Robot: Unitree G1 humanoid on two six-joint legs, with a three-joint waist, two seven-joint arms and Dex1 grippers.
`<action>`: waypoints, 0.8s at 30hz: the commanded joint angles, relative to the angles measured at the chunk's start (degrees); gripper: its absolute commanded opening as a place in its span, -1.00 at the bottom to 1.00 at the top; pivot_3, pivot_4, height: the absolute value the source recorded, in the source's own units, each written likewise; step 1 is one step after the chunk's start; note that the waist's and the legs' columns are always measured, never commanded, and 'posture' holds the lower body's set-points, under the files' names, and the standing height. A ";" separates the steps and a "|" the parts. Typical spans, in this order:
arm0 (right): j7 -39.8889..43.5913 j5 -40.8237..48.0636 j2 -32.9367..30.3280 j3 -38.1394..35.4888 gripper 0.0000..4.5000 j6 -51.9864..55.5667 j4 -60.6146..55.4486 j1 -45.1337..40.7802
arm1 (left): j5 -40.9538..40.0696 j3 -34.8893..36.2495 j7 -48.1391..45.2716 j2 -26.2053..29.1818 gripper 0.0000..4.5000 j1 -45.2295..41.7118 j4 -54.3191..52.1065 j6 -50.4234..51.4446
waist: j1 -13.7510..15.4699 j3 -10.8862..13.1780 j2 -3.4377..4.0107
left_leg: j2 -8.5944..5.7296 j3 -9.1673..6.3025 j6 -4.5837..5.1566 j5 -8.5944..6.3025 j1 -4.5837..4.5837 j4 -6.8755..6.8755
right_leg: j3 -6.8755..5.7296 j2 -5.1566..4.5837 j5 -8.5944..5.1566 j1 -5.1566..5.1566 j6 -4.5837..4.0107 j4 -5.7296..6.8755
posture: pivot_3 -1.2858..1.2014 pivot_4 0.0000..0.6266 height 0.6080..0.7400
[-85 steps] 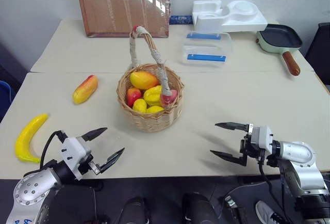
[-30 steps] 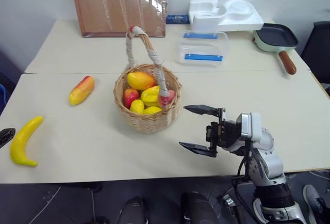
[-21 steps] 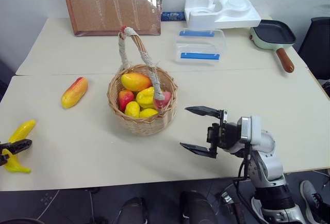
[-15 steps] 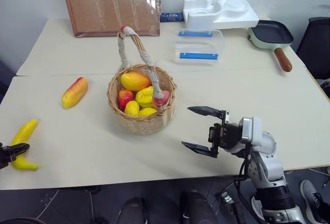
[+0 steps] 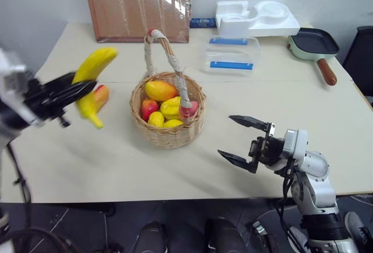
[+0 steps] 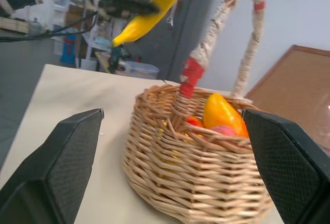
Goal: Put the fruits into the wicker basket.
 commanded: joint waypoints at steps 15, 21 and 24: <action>-10.03 -2.27 -0.62 -0.37 1.00 2.07 -10.81 1.27 | 16.34 -17.86 6.05 -10.20 -0.67 -13.33 14.20 9.20 | -1.16 0.08 -0.05 | 0.06 -0.11 0.01 -0.01 -0.17 0.05 | 0.01 0.14 0.00 -0.13 0.02 0.20 | 0.03 -0.52 1.00; -10.32 -1.42 -1.37 0.07 1.00 4.01 -11.80 0.59 | 12.78 -12.03 6.43 -11.24 0.17 -13.90 11.73 10.45 | -0.87 0.08 -0.06 | 0.06 -0.13 0.02 -0.01 -0.19 0.12 | 0.01 0.14 0.00 -0.12 0.02 0.22 | 0.03 -0.52 1.00; -8.37 -0.87 -1.73 -0.10 1.00 3.54 -9.38 -0.12 | 7.37 -4.75 2.76 -8.98 0.29 -9.98 9.45 10.64 | -1.49 0.08 -0.06 | 0.09 -0.18 0.02 -0.01 -0.20 0.11 | 0.01 0.16 0.00 -0.14 0.02 0.22 | 0.03 -0.52 1.00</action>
